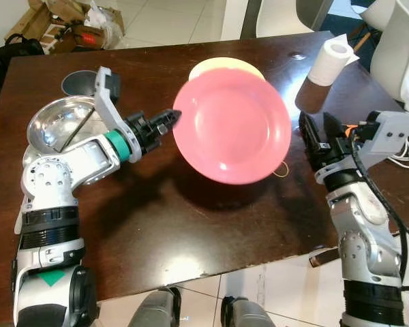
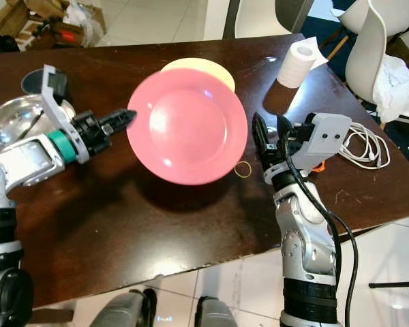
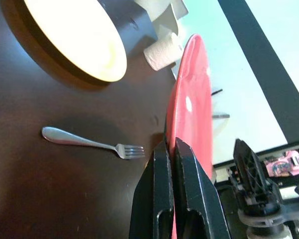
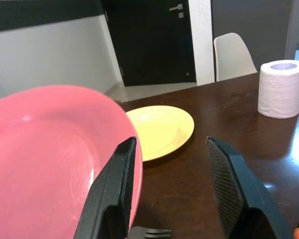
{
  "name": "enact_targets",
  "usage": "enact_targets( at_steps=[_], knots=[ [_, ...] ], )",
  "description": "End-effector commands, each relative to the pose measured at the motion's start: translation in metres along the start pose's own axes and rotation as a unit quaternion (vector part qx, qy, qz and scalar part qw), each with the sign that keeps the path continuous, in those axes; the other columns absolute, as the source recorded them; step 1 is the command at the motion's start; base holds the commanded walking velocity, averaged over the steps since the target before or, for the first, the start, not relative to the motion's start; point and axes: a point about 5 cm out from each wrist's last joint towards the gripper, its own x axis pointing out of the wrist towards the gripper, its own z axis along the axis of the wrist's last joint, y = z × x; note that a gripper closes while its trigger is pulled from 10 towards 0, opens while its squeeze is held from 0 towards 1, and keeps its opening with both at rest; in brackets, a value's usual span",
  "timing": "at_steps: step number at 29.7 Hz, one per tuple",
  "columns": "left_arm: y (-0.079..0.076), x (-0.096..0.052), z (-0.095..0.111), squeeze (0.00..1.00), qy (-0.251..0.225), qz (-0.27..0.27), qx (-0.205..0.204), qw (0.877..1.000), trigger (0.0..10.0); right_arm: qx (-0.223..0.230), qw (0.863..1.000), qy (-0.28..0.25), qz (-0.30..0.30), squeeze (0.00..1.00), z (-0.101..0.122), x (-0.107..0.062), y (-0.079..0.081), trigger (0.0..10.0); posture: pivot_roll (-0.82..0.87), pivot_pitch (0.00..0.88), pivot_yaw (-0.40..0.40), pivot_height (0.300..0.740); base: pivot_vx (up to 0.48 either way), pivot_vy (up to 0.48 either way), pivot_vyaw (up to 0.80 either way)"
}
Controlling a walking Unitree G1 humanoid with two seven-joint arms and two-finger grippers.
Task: Setting the table
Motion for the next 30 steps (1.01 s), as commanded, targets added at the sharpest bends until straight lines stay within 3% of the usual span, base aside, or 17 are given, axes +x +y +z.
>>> enact_targets(
  at_steps=[1, 2, 3, 6, 7, 9, 12, 13, 16, 17, 18, 22, 24, 30],
  knots=[
    [0.003, 0.002, 0.003, 0.00, -0.004, 0.014, -0.001, 1.000, 10.0, 0.025, 1.000, -0.004, 0.010, 0.00, 0.005, -0.005, -0.002, 10.0, 0.08, 0.055, 0.042, 0.740, 0.000, 0.000, 0.00],
    [0.003, 0.002, 0.003, 0.00, -0.004, 0.014, -0.001, 1.000, 10.0, 0.025, 1.000, -0.004, 0.010, 0.00, 0.005, -0.005, -0.002, 10.0, 0.08, 0.055, 0.042, 0.740, 0.000, 0.000, 0.00],
    [0.006, 0.003, 0.006, 0.00, -0.008, 0.023, 0.003, 1.000, 10.0, 0.078, 0.996, -0.024, 0.039, 0.12, 0.014, -0.008, 0.002, 10.0, 0.08, 0.056, 0.043, 0.740, 0.000, 0.000, 0.00],
    [0.006, 0.003, 0.006, 0.00, -0.008, 0.023, 0.003, 1.000, 10.0, 0.078, 0.996, -0.024, 0.039, 0.12, 0.014, -0.008, 0.002, 10.0, 0.08, 0.056, 0.043, 0.740, 0.000, 0.000, 0.00],
    [0.008, 0.004, 0.007, 0.00, -0.011, 0.032, 0.003, 0.999, 10.0, 0.135, 0.986, -0.050, 0.079, 1.00, 0.026, -0.014, 0.009, 10.0, 0.08, 0.056, 0.043, 0.740, 0.000, 0.000, 0.00],
    [0.010, 0.006, 0.006, 0.00, -0.015, 0.042, 0.003, 0.999, 10.0, 0.250, 0.955, -0.094, 0.128, 1.00, 0.046, -0.031, 0.013, 10.0, 0.07, 0.058, 0.042, 0.740, 0.000, 0.000, 0.00],
    [0.009, 0.007, 0.006, 0.00, -0.017, 0.042, 0.003, 0.999, 10.0, 0.278, 0.946, -0.103, 0.128, 1.00, 0.049, -0.036, 0.011, 10.0, 0.07, 0.058, 0.042, 0.740, 0.000, 0.000, 0.00],
    [0.008, 0.007, 0.008, 0.00, -0.022, 0.040, 0.002, 0.999, 10.0, 0.309, 0.938, -0.101, 0.121, 1.00, 0.046, -0.044, 0.008, 10.0, 0.07, 0.058, 0.042, 0.740, 0.000, 0.000, 0.00],
    [0.008, 0.007, 0.008, 0.00, -0.022, 0.040, 0.002, 0.999, 10.0, 0.309, 0.938, -0.101, 0.121, 1.00, 0.046, -0.044, 0.008, 10.0, 0.07, 0.058, 0.042, 0.740, 0.000, 0.000, 0.00],
    [0.006, 0.007, 0.011, 0.00, -0.028, 0.037, 0.001, 0.999, 10.0, 0.350, 0.926, -0.097, 0.105, 0.75, 0.039, -0.052, 0.004, 10.0, 0.07, 0.062, 0.038, 0.740, 0.000, 0.000, 0.00],
    [0.006, 0.007, 0.017, 0.00, -0.040, 0.035, 0.000, 0.999, 10.0, 0.379, 0.917, -0.088, 0.090, 0.00, 0.028, -0.062, 0.004, 10.0, 0.07, 0.065, 0.040, 0.740, 0.000, 0.000, 0.00],
    [0.006, 0.007, 0.022, 0.00, -0.049, 0.035, 0.002, 0.998, 10.0, 0.393, 0.913, -0.080, 0.076, 0.00, 0.020, -0.070, 0.004, 10.0, 0.06, 0.065, 0.041, 0.740, 0.000, 0.000, 0.00],
    [0.004, 0.007, 0.032, 0.00, -0.064, 0.027, 0.006, 0.998, 10.0, 0.396, 0.916, -0.056, 0.034, 0.00, 0.002, -0.083, -0.007, 10.0, 0.06, 0.062, 0.050, 0.740, 0.000, 0.000, 0.00],
    [0.000, 0.008, 0.035, 0.00, -0.060, 0.001, 0.012, 0.998, 10.0, 0.411, 0.911, -0.024, 0.022, 0.00, -0.007, -0.095, -0.018, 10.0, 0.05, 0.058, 0.052, 0.740, 0.000, 0.000, 0.00]
  ],
)
